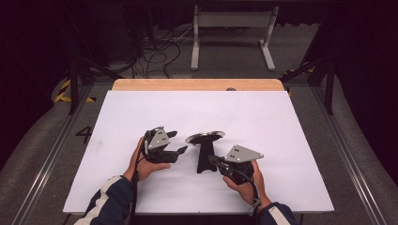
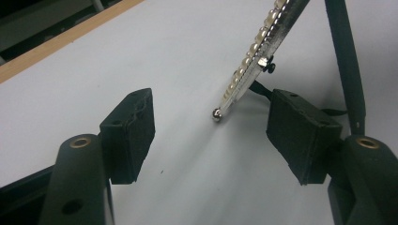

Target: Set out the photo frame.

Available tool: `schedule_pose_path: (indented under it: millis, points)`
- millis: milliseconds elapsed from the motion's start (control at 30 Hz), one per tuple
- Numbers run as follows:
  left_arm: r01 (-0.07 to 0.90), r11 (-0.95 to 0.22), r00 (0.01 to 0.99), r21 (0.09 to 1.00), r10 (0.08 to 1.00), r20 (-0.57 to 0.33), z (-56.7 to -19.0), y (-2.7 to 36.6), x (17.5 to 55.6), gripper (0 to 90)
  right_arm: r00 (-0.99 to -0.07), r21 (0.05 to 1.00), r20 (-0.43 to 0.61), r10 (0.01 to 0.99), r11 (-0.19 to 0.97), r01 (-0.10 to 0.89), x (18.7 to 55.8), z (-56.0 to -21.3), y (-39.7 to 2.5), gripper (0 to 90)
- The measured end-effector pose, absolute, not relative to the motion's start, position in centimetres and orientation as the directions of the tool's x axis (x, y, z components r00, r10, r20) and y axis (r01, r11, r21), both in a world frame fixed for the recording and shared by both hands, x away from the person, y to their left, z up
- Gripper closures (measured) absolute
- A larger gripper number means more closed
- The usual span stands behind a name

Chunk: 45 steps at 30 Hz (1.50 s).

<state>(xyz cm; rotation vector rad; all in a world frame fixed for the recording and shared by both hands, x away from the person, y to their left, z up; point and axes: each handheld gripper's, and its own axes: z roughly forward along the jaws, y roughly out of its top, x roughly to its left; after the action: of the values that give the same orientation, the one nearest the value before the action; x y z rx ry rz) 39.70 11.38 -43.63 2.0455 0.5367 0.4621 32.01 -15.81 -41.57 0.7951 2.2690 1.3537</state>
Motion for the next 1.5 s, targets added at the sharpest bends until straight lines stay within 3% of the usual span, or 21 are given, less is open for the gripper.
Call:
schedule_pose_path:
  millis: [433, 700, 833, 1500]
  points:
    - [0.197, -0.496, 0.859, 0.846, 0.503, 0.095, -44.6, 8.8, 40.9, 43.5, -0.739, 0.87, -0.052, 0.671, 0.394, 0.297, 31.7, -43.7, -11.3, 90.0]
    - [0.174, -0.513, 0.875, 0.841, 0.473, 0.107, -44.8, 8.6, 41.0, 66.2, -0.73, 0.844, -0.083, 0.678, 0.437, 0.31, 31.9, -45.0, -9.7, 90.0]
    - [0.166, -0.522, 0.875, 0.837, 0.469, 0.118, -44.8, 8.5, 40.9, 72.6, -0.719, 0.834, -0.082, 0.69, 0.442, 0.329, 32.0, -45.4, -9.5, 90.0]
    - [0.145, -0.545, 0.865, 0.826, 0.475, 0.162, -44.7, 8.4, 40.1, 76.9, -0.709, 0.827, -0.064, 0.702, 0.435, 0.356, 32.0, -45.3, -10.0, 90.0]
